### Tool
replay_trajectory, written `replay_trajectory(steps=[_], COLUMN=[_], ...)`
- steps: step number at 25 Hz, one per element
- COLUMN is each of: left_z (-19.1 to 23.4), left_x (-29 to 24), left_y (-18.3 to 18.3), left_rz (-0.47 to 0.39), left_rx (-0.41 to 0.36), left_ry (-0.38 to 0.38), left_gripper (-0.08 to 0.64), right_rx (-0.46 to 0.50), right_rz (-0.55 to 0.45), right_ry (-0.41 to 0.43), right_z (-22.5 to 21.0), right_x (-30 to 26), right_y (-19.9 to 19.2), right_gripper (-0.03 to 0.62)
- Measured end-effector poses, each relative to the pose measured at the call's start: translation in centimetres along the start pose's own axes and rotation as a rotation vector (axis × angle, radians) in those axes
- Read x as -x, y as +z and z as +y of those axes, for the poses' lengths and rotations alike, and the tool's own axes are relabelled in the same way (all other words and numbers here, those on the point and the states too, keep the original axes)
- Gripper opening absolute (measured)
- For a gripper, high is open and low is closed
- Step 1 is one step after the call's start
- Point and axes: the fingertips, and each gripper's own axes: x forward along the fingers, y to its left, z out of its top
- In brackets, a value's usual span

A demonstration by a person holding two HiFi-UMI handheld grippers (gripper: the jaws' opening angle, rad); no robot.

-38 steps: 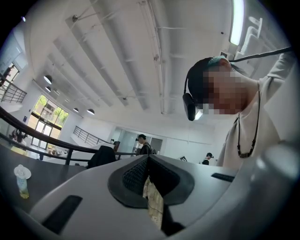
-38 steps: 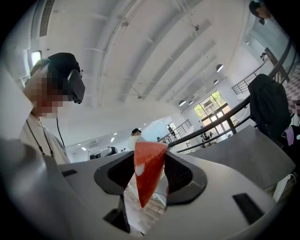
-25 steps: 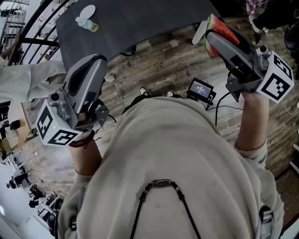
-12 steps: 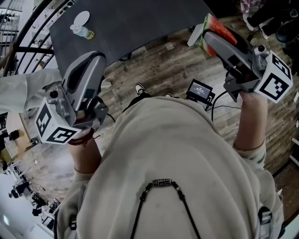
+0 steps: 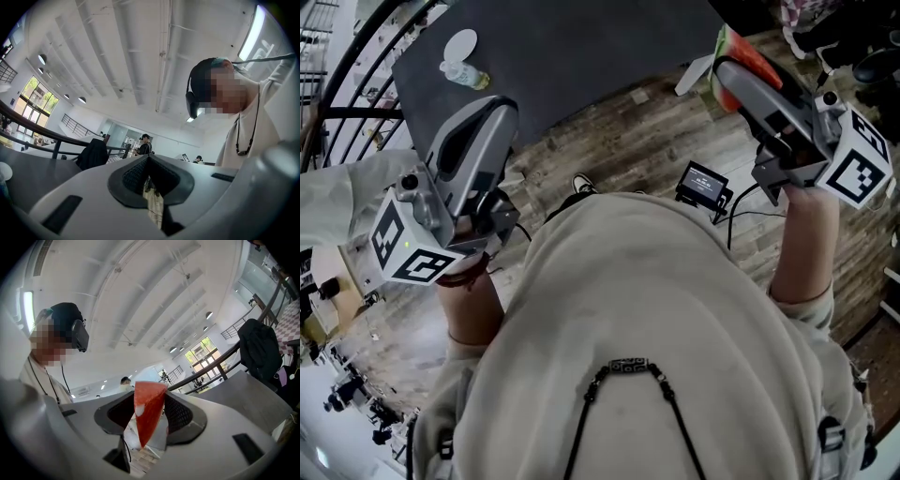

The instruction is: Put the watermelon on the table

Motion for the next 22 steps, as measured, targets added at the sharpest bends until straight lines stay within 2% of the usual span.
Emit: replay_trajectory(steps=[8, 13, 16, 19, 22], left_z=[6.8, 4.5, 3.7, 2.0, 1.3], left_x=[2.6, 3.2, 3.2, 1.6, 1.7], left_y=[-0.2, 1.8, 0.1, -2.5, -3.1], left_rz=[-0.009, 0.008, 0.039, 0.047, 0.051], left_rx=[-0.007, -0.053, -0.081, -0.027, 0.021], left_ry=[-0.032, -0.054, -0.05, -0.053, -0.049], left_gripper=[0.006, 0.006, 0.006, 0.006, 0.006], right_rx=[0.015, 0.05, 0.053, 0.028, 0.013], right_rz=[-0.016, -0.022, -0.016, 0.034, 0.08], right_ry=[0.004, -0.007, -0.006, -0.034, -0.043], right_z=[-1.8, 2.0, 2.3, 1.8, 2.1], right_x=[-6.6, -6.1, -5.2, -2.6, -2.5], right_y=[-1.2, 0.9, -0.1, -0.4, 0.1], right_gripper=[0.206, 0.206, 0.206, 0.206, 0.206])
